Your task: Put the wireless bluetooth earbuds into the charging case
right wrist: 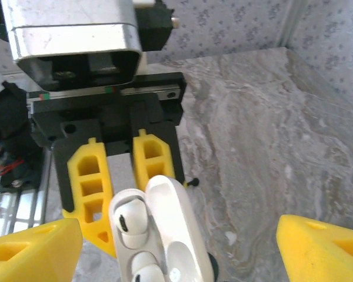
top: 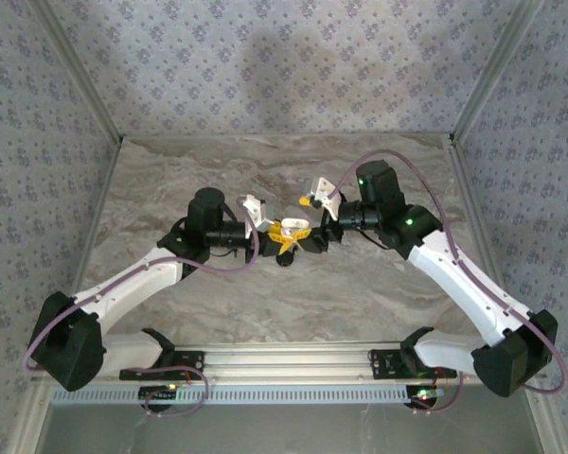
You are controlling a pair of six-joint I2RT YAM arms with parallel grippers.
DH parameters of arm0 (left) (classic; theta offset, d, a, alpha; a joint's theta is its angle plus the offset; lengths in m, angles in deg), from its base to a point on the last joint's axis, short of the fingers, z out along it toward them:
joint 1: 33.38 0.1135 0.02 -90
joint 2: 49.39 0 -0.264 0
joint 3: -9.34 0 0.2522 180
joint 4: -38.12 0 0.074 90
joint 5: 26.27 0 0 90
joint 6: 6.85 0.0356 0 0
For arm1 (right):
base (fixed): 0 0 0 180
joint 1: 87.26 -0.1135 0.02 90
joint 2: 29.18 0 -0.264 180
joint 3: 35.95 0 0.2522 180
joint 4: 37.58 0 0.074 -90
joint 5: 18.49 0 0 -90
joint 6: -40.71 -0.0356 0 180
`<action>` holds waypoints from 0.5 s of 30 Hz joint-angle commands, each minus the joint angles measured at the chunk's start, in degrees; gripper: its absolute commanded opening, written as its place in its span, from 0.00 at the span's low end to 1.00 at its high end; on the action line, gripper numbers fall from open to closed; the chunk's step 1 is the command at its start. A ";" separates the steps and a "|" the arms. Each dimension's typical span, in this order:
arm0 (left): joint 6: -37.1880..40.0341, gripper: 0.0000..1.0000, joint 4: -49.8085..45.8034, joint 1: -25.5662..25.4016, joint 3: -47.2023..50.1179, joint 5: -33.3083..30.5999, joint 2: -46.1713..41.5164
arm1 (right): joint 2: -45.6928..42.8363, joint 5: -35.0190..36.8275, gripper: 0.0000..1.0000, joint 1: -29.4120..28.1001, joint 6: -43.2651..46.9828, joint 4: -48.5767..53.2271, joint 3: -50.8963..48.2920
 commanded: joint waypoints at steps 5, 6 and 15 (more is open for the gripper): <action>1.17 0.12 1.10 -0.32 -1.49 1.84 -2.49 | 2.58 -5.99 0.87 0.27 0.75 5.01 3.75; 0.86 0.12 1.54 -0.31 -1.31 1.64 -2.56 | 2.72 -6.33 0.87 0.36 0.79 5.57 3.98; 0.15 0.11 2.48 -0.24 -0.85 -0.66 -2.17 | -1.33 -10.29 0.78 0.81 1.83 9.41 2.47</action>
